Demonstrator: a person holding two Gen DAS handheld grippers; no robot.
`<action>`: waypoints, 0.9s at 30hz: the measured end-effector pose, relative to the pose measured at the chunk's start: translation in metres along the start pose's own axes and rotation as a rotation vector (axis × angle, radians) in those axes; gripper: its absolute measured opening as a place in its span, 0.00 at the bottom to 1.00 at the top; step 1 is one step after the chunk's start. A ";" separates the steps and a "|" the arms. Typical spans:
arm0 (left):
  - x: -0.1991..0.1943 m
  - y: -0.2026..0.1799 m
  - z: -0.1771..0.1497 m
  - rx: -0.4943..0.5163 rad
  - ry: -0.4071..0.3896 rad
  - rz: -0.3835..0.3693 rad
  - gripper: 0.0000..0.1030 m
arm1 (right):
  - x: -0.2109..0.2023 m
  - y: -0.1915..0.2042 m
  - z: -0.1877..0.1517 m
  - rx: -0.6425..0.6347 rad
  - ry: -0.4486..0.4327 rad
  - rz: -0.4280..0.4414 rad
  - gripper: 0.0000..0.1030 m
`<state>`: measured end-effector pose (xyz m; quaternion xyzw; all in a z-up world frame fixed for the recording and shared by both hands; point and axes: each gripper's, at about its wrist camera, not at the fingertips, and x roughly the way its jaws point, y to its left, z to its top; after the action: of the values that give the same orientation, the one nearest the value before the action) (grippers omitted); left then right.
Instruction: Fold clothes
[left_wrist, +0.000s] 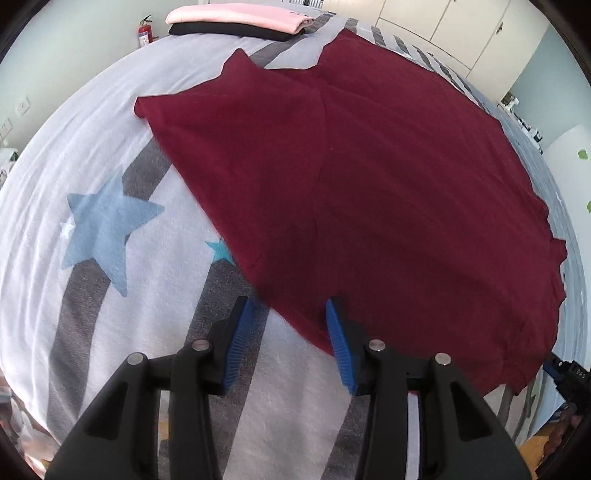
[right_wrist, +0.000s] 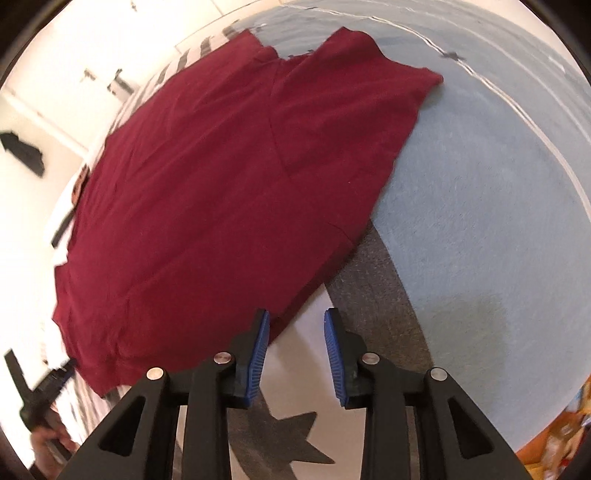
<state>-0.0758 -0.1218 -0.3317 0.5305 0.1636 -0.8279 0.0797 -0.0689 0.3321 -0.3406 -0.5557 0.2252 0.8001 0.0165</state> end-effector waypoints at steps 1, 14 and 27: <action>0.000 0.001 0.001 -0.007 -0.003 -0.002 0.38 | 0.001 0.000 0.001 0.003 -0.003 0.005 0.30; 0.014 -0.003 0.019 0.001 -0.004 -0.021 0.38 | 0.010 -0.006 0.015 0.057 -0.031 0.040 0.30; -0.013 -0.018 0.013 0.015 -0.021 0.010 0.05 | -0.006 0.004 0.023 -0.049 -0.042 -0.021 0.03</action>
<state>-0.0866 -0.1097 -0.3115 0.5230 0.1537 -0.8344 0.0815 -0.0884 0.3390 -0.3274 -0.5414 0.1992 0.8166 0.0158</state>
